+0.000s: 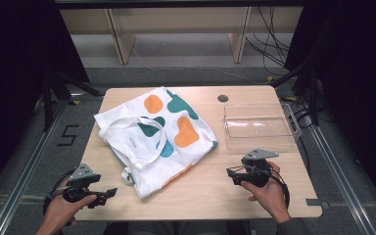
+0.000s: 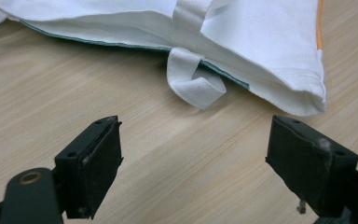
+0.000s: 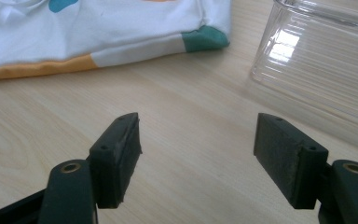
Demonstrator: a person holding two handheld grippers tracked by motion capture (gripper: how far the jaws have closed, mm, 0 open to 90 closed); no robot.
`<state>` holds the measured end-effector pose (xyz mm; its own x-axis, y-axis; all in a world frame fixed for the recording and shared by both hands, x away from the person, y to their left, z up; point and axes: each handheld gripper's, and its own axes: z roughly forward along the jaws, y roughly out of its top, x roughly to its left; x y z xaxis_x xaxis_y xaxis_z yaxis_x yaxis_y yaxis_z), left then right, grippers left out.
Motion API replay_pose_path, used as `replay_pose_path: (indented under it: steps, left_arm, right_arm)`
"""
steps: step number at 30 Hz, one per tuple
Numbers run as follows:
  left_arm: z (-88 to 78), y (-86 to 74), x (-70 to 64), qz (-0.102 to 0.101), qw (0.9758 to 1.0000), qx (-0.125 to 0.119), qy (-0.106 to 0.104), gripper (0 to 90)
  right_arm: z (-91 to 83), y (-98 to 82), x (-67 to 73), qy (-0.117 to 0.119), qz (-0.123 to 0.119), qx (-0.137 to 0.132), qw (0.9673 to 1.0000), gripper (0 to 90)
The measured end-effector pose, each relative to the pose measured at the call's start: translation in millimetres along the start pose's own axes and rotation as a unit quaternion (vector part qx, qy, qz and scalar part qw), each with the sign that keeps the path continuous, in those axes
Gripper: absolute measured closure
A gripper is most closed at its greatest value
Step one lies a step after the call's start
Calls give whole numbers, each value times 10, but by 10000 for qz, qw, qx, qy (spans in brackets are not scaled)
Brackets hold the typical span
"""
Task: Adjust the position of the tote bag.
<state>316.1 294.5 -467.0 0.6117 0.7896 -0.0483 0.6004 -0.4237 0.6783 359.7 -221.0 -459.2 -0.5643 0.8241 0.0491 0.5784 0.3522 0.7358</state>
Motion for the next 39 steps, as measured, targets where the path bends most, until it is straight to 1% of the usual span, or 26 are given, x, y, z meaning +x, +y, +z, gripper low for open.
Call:
replay_pose_path:
  steps: [3, 5, 6, 9, 10, 11, 13, 14, 15, 16, 18, 19, 22, 23, 24, 25, 26, 27, 28, 29, 30, 31, 32, 35, 36, 39]
  left_arm:
    - [5, 0, 1, -22, 10000, -16, 1, 176]
    - [5, 3, 2, -16, 10000, -8, 3, 178]
    - [14, 3, -2, -86, 10000, -16, -28, 179]
    - [13, 8, -5, -80, 10000, -55, 9, 188]
    - [15, 18, 1, -39, 10000, -89, 20, 190]
    - [28, 21, -1, -52, 9998, -193, 45, 191]
    - [29, 40, 10, -65, 9998, -169, -1, 194]
    - [25, 55, 21, -2, 9999, -104, 27, 195]
    - [42, 67, 7, -90, 9997, -215, 29, 197]
    - [51, 80, 23, -20, 9998, -210, -8, 212]
    - [71, 114, 23, -114, 9998, -181, -38, 237]
    - [84, 129, 31, -70, 9996, -269, -2, 235]
    - [100, 203, 39, -194, 9992, -342, -70, 244]
    - [112, 221, 38, -165, 9991, -382, -63, 252]
    - [125, 249, 38, -166, 9991, -362, -124, 267]
    - [150, 270, 36, -124, 9990, -412, -108, 280]
    - [173, 298, 29, -136, 9991, -396, -112, 281]
    - [187, 324, 39, -13, 9995, -310, -69, 285]
    - [219, 343, 40, 25, 9993, -368, -32, 294]
    - [235, 377, 53, 73, 9996, -253, -35, 299]
    - [266, 393, 55, 30, 9994, -352, -43, 310]
    - [272, 420, 64, -10, 9997, -236, -61, 324]
    - [284, 436, 72, 26, 9997, -242, -47, 332]
    - [330, 478, 84, 66, 9997, -240, -72, 383]
    - [333, 490, 85, 76, 9998, -196, -52, 392]
    - [359, 519, 90, 18, 9995, -258, -181, 418]
  right_arm:
    - [-2, 1, 5, -85, -75, 17, 9999, 314]
    - [3, 8, 16, -40, -29, 68, 10000, 309]
    - [11, 3, 17, -34, -45, 47, 10000, 306]
    - [28, 1, 14, -12, -166, 18, 9999, 299]
    - [17, 6, 26, -6, -75, 79, 9999, 298]
    - [15, 7, 28, -9, -79, 123, 9999, 297]
    - [17, 7, 31, -19, -83, 137, 9999, 294]
    - [18, 9, 31, -23, -88, 146, 9999, 293]
    - [21, 9, 32, -24, -93, 152, 9998, 293]
    - [37, 1, 20, -24, -194, 104, 9998, 291]
    - [36, 1, 30, -21, -149, 165, 9998, 288]
    - [28, 4, 49, 2, -24, 214, 9998, 286]
    - [42, -1, 50, -60, -108, 241, 9996, 283]
    - [34, 8, 62, -34, -31, 299, 9995, 283]
    - [36, 9, 62, -37, -46, 289, 9996, 283]
    - [48, 6, 45, -55, -190, 231, 9995, 283]
    - [47, 5, 51, -39, -139, 277, 9995, 283]
    - [43, 8, 62, -23, -60, 313, 9995, 282]
    - [44, 7, 62, -23, -74, 319, 9995, 282]
    - [47, 3, 79, -12, 18, 305, 9995, 280]
    - [46, 5, 72, 5, -42, 344, 9994, 280]
    - [58, -3, 63, -16, -135, 316, 9994, 280]
    - [58, -2, 50, -24, -199, 323, 9993, 280]
    - [61, 0, 48, -17, -212, 321, 9993, 279]
    - [57, 6, 58, 10, -121, 359, 9993, 279]
    - [56, 12, 63, 5, -114, 353, 9993, 279]
